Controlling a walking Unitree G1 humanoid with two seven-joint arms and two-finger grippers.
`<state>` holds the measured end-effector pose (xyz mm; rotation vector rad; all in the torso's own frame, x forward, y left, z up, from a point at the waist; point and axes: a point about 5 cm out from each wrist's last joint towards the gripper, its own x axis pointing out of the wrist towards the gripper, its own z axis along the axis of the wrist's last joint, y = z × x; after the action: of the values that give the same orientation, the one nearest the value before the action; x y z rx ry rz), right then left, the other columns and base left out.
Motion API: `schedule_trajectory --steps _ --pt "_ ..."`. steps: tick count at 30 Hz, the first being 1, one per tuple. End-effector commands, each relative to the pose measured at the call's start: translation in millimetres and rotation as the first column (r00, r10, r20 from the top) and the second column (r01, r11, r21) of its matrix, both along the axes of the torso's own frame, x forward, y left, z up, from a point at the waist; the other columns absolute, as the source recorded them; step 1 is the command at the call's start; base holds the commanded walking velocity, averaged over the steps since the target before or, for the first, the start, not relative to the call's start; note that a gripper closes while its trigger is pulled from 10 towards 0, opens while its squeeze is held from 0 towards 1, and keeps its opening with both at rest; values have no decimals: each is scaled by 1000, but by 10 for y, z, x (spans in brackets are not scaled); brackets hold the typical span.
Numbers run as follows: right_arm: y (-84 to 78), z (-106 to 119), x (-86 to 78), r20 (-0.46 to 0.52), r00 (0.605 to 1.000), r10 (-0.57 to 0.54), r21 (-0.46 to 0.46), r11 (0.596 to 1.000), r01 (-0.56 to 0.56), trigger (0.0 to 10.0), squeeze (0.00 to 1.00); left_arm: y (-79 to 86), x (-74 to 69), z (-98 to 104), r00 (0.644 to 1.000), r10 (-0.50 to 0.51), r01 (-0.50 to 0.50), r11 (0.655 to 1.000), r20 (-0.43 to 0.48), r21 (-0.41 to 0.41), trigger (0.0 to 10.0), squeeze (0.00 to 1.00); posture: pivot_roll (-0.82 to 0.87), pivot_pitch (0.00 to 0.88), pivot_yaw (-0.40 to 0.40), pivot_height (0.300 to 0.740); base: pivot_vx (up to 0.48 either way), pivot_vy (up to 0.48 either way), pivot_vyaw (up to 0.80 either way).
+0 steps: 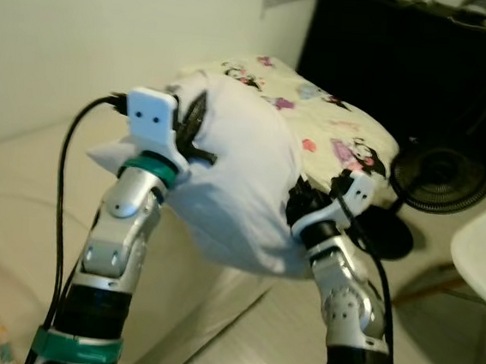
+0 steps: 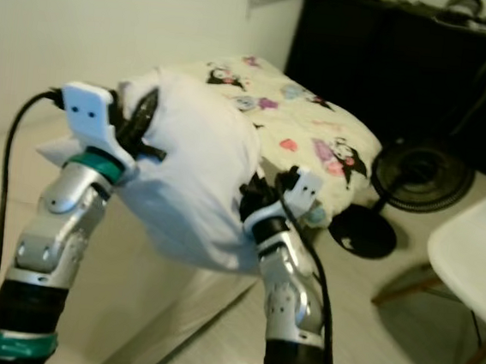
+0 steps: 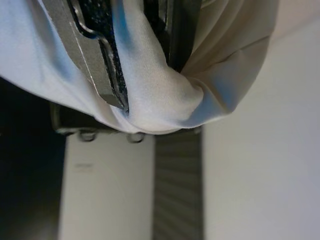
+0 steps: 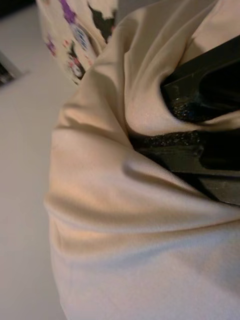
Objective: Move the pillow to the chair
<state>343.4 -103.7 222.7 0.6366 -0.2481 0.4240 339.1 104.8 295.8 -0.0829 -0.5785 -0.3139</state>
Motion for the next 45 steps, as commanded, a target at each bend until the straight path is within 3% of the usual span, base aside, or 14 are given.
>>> schedule_trajectory --steps 1,10,16,19,22,24,26,30,35,39,45 --pt "61 395 -70 165 986 36 35 999 -42 10000 0 -149 -81 169 994 -77 76 997 74 17 10000 0 63 10 47 740 0 0 -800" --pt "-12 839 -118 272 961 39 140 987 -79 10000 0 -124 -106 502 983 -79 80 997 166 1 10000 0 53 3 48 740 0 0 -800" --pt "-20 885 -112 305 951 58 79 993 -85 10000 0 -133 -64 485 986 -84 83 997 148 10 10000 0 53 3 48 740 0 0 -800" --pt "5 686 -75 259 965 45 -4 999 -45 10000 0 -150 -9 267 996 -61 59 998 63 34 10000 0 43 0 52 740 0 0 -800" --pt "24 633 -80 247 968 48 -26 999 -43 10000 0 -144 -3 169 998 -54 52 998 33 37 10000 0 37 0 54 740 0 0 -800" --pt "46 537 -80 222 974 47 -71 997 -32 10000 0 -120 3 -34 999 -39 40 999 -27 30 10000 0 22 0 52 740 0 0 -800" --pt "37 428 -59 190 981 35 -118 993 -13 10000 0 -112 4 -231 996 -24 27 999 -82 37 10000 0 10 0 45 740 0 0 -800" --pt "-29 345 -56 152 988 25 -150 989 -2 10000 0 -145 -19 -412 992 -8 13 999 -129 34 10000 0 -14 0 6 740 0 0 -800" --pt "-69 296 -47 128 991 25 -158 987 -5 10000 0 -220 -19 -471 990 28 -17 997 -140 76 10000 0 -10 0 -32 740 0 0 -800" --pt "23 272 -39 118 992 51 -167 985 -31 10000 0 -359 -59 -502 989 -2 12 998 -145 69 10000 0 -11 0 -41 740 0 0 -800" --pt "97 123 -75 91 993 80 -202 977 -60 10000 0 -318 -108 -662 982 3 15 995 -187 97 10000 0 -8 0 -42 740 0 0 -800"
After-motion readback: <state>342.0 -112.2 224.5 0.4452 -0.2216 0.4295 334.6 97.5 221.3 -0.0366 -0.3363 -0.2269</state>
